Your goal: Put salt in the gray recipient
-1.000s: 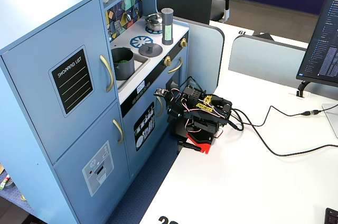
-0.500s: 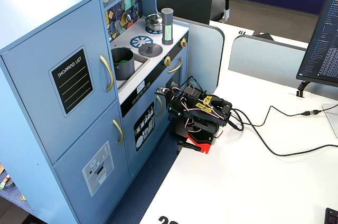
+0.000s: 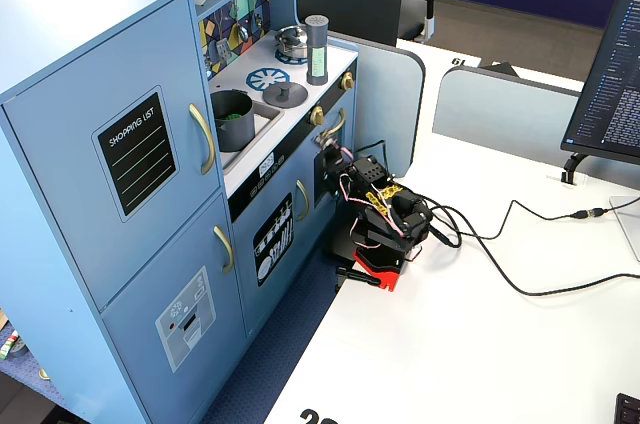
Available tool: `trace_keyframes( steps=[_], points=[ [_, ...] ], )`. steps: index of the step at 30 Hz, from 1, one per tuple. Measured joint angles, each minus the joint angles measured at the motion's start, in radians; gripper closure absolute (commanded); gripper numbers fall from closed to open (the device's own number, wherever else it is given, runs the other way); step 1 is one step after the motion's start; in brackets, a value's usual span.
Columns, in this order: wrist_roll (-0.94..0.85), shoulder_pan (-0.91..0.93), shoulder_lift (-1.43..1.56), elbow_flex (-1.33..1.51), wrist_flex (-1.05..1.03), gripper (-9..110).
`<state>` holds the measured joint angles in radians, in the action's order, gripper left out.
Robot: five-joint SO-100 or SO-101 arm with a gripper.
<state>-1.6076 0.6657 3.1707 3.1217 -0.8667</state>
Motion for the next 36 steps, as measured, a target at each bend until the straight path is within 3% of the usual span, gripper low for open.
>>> trace_keyframes(
  steps=[5, 10, 20, 25, 34, 36],
  points=[
    [-0.106, 0.183, -0.126, -0.023, 0.311, 101],
    [-0.074, 0.281, -0.242, -0.132, 0.563, 101],
    [0.014, 0.316, -0.414, -0.563, 0.457, 100],
    [0.072, 0.316, -0.514, -0.713, 0.446, 74],
    [0.150, 0.316, -0.738, -0.859, 0.669, 42],
    [0.152, 0.322, -0.798, -0.873, 0.729, 39]
  ],
)
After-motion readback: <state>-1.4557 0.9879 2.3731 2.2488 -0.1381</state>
